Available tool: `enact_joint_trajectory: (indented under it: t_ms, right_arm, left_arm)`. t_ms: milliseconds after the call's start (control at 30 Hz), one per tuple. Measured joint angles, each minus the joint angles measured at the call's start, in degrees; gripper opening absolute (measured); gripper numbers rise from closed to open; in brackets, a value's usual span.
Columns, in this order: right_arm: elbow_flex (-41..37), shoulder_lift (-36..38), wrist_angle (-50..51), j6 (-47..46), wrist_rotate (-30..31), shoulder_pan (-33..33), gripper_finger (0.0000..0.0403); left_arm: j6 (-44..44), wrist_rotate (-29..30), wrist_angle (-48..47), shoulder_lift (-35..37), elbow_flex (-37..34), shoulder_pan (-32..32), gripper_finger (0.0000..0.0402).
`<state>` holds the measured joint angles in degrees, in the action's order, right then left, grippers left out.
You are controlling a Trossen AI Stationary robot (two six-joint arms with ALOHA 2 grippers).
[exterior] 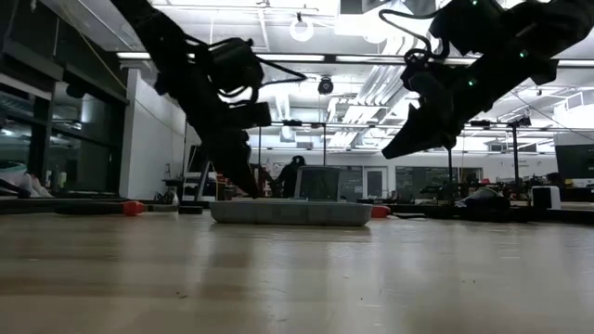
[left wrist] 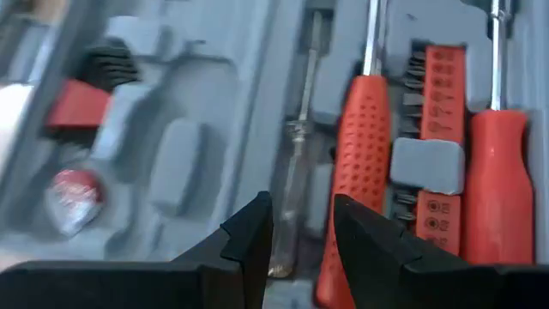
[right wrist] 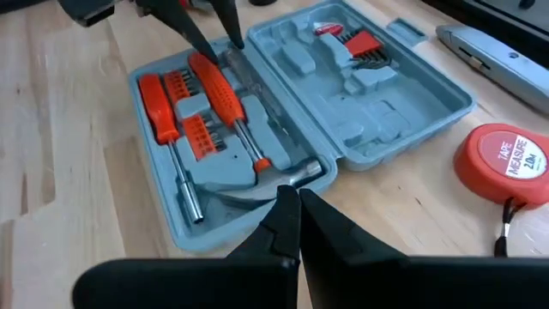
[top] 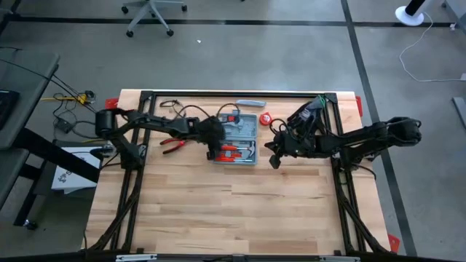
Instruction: Prefit tool cases
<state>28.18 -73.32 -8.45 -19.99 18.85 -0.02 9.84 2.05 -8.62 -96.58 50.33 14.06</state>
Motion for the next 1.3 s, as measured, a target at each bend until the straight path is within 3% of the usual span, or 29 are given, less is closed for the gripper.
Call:
enact_joint_trajectory:
  t_ms: [367,700,1067,1300]
  right_arm:
    - [0.0,-0.8,-2.7,0.0,-1.2,0.0,0.0]
    - [4.6,-15.7,-9.0,2.9,-5.6,-2.4,0.0]
    - [15.3,-26.6,2.0,7.4,-8.5,-3.9,0.0]
    - [16.1,-29.0,2.7,7.0,-8.4,-3.9,0.0]
  left_arm:
    - [3.3,0.0,-6.9,-1.0,6.3,-0.3,0.0117]
    - [1.5,-0.1,-8.3,-1.0,6.5,-1.0,0.0117]
    - [0.8,0.1,-11.3,-1.0,6.5,-1.7,0.0117]
    - [2.3,0.1,-11.3,-1.0,6.5,-1.8,0.012]
